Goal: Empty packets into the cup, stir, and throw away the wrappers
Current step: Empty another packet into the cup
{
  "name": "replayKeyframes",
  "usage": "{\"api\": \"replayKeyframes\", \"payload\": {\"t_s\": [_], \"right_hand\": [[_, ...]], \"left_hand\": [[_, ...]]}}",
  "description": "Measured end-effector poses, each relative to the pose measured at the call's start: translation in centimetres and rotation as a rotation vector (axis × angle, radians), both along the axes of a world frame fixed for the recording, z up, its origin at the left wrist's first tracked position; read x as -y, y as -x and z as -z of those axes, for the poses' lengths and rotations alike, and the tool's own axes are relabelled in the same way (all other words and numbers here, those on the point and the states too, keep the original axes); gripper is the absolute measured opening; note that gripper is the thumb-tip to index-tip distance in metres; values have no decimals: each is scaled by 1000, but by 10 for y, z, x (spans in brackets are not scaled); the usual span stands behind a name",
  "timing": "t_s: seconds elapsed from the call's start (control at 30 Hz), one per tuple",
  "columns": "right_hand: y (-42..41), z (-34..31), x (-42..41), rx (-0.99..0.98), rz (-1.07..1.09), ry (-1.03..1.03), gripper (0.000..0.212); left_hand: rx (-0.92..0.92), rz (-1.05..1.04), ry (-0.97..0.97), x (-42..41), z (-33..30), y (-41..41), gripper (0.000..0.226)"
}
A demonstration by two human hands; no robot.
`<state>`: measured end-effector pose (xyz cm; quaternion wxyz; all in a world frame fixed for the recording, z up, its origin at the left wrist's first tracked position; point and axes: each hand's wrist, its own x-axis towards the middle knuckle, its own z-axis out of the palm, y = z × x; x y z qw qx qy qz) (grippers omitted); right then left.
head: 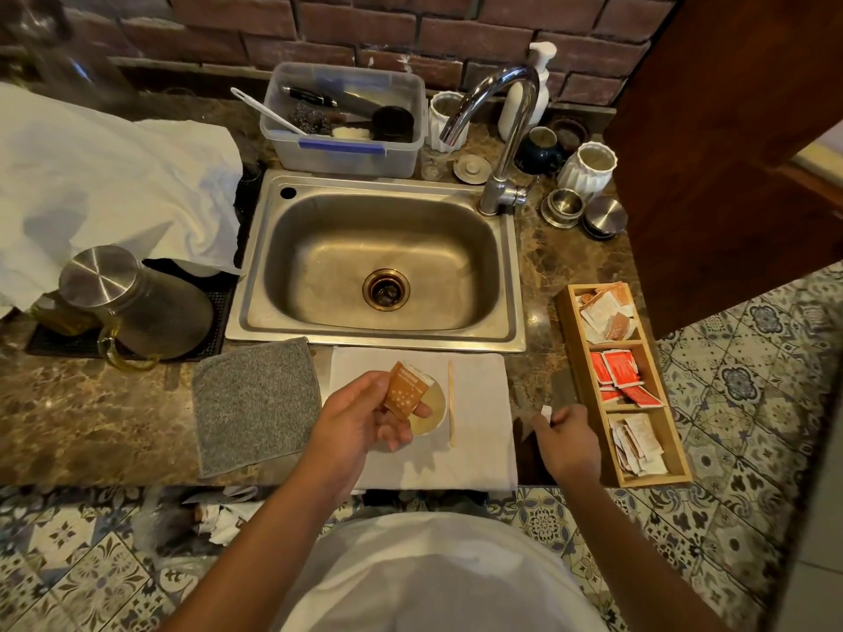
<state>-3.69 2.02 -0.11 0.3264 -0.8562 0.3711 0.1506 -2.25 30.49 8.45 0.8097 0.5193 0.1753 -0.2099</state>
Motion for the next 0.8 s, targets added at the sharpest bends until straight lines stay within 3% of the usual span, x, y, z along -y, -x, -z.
{"api": "replayKeyframes", "payload": {"t_s": [0.07, 0.2, 0.3, 0.43, 0.57, 0.8], "right_hand": [[-3, -20, -17, 78, -105, -84, 19], [-6, -67, -62, 238, -431, -442, 9], [-3, -90, -96, 233, -533, -631, 8], [-4, -85, -114, 265, -572, -638, 27], [-5, -74, -116, 230, -524, -668, 29], [-2, -69, -117, -15, -432, -807, 38]], "left_hand": [[-8, -31, -69, 0, 3, 2, 30], [39, -14, -308, 0, 9, 5, 26], [65, -45, -380, 1, 10, 9, 23], [107, -57, -402, 0, 10, 16, 18], [82, -39, -407, -5, 16, 21, 16], [-66, 204, -363, -10, 31, 26, 30]]}}
